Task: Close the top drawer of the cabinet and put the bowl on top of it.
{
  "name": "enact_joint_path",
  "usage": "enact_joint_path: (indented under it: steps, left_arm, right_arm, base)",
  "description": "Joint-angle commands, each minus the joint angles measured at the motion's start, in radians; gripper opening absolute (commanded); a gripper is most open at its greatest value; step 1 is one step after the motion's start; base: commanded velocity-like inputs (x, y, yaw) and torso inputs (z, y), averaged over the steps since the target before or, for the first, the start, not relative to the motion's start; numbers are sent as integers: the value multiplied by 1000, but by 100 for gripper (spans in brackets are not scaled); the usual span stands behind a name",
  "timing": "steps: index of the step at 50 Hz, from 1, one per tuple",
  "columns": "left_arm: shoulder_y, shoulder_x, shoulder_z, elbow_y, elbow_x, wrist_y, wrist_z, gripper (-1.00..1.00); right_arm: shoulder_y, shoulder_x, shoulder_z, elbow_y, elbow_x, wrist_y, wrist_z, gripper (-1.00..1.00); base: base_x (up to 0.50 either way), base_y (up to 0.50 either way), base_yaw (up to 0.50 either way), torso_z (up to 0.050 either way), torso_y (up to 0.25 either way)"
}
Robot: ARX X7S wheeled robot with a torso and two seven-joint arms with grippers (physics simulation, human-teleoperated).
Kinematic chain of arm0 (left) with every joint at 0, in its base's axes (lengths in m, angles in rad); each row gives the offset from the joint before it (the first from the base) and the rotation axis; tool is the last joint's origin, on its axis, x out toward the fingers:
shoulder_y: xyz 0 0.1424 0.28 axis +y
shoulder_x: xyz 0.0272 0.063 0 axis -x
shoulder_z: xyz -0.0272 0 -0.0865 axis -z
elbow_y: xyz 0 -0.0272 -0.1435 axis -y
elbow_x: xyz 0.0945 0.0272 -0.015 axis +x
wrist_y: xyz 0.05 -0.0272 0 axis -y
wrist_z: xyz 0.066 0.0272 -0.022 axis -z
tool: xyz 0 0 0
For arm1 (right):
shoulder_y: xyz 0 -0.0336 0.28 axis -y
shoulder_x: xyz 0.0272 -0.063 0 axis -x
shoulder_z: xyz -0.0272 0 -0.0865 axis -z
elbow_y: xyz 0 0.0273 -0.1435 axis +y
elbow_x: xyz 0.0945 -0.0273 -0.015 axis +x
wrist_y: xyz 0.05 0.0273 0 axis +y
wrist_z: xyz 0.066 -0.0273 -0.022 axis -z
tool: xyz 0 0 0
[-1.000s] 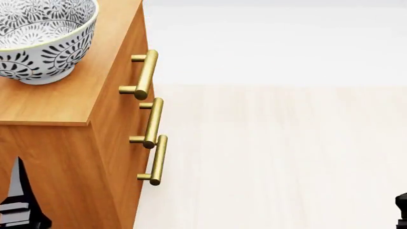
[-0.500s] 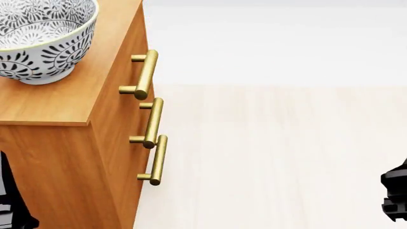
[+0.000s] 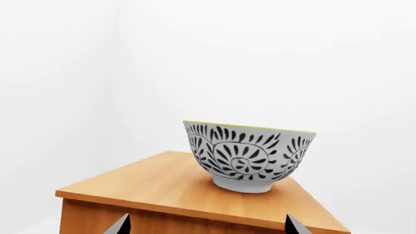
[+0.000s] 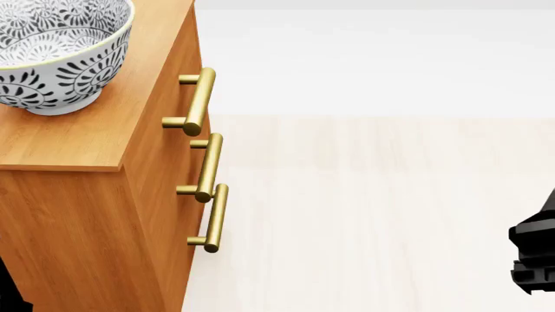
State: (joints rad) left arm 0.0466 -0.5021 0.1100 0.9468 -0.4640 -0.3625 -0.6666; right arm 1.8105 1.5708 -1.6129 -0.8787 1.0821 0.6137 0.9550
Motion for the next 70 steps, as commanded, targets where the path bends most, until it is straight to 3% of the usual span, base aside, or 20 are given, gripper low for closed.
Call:
enact_joint_path:
  steps: [1,17,26,43,52,70]
  left_arm:
    - [18,-19,-23,51,-15,5,-17,100]
    - [26,-57,-12,93,-23,17,-57,100]
    - [16,-179,64,98,-54,104,-180,100]
    - [-18,-320,172,97,-69,214,-320,100]
    - [-63,-429,287,98,-54,299,-428,100]
    - [-103,-510,370,97,-44,374,-511,100]
  right_arm:
    - [73,0,82,-78,100,77,36,100]
    - [192,0,222,-163,303,171,104,100]
    - [200,0,242,-165,322,174,105,100]
    - [176,0,241,-163,299,151,105,100]
    - [161,0,239,-161,290,145,109,100]
    - [136,0,235,-154,274,130,116,100]
  base:
    - [0,0,0,0,0]
    - [0,0,0,0,0]
    - [0,0,0,0,0]
    - [0,0,0,0,0]
    - [0,0,0,0,0]
    - [0,0,0,0,0]
